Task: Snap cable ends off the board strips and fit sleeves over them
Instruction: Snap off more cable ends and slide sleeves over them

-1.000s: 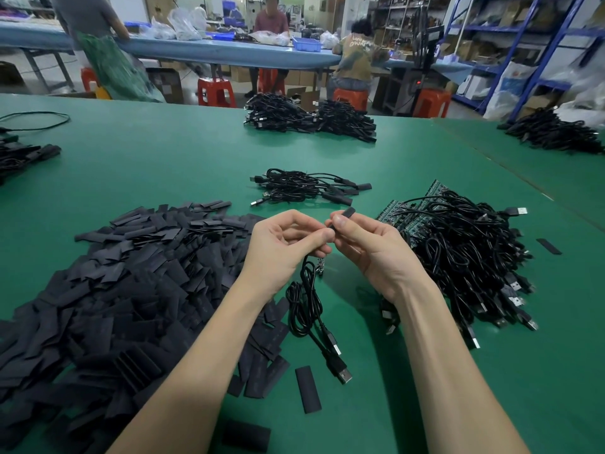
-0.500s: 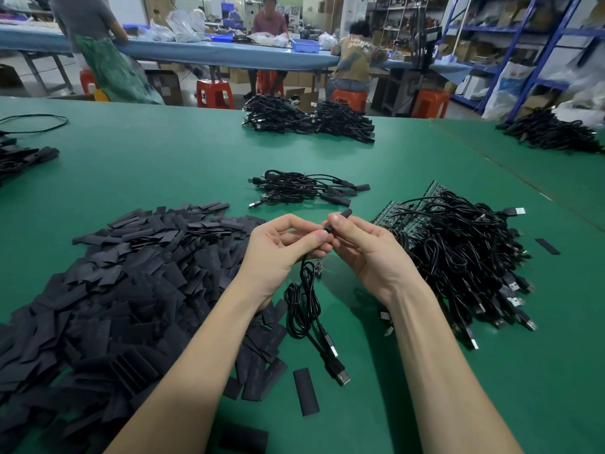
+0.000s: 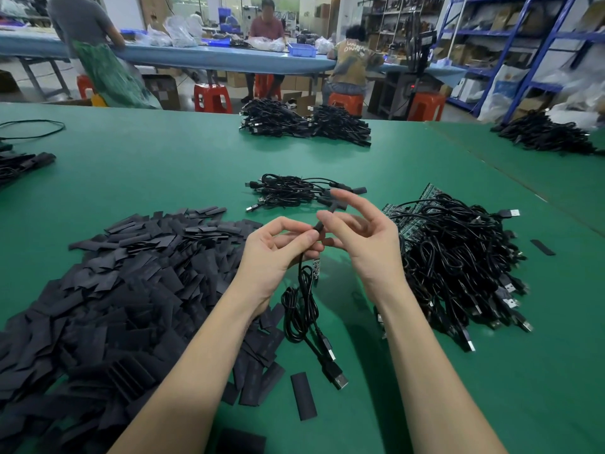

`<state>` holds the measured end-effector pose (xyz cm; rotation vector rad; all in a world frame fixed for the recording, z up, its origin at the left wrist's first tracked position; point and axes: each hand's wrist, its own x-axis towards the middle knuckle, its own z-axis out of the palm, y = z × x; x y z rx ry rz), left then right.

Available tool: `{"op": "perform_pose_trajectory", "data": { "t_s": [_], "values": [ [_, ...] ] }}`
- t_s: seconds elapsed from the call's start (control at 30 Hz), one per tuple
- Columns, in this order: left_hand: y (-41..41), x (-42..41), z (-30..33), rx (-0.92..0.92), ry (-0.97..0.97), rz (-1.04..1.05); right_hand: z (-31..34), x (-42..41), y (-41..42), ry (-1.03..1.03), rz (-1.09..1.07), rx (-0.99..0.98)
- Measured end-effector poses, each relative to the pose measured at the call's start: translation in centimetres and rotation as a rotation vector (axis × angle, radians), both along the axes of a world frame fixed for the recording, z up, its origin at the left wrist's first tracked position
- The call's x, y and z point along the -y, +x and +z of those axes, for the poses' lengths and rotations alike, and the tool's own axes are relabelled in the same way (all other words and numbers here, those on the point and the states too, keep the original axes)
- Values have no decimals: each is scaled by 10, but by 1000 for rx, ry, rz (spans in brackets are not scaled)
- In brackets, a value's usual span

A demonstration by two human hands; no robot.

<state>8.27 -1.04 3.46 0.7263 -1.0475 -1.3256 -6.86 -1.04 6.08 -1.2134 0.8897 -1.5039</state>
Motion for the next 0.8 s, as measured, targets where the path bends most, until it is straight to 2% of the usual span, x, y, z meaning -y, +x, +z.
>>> {"op": "perform_pose_trajectory", "data": {
  "t_s": [0.27, 0.53, 0.8],
  "values": [
    [0, -2, 4, -54, 45, -25, -3, 0, 3, -77, -96, -24],
    [0, -2, 4, -34, 43, -35, -4, 3, 5, 11, -82, 107],
    [1, -2, 3, -35, 39, -30, -3, 4, 6, 19, -78, 109]
  ]
}}
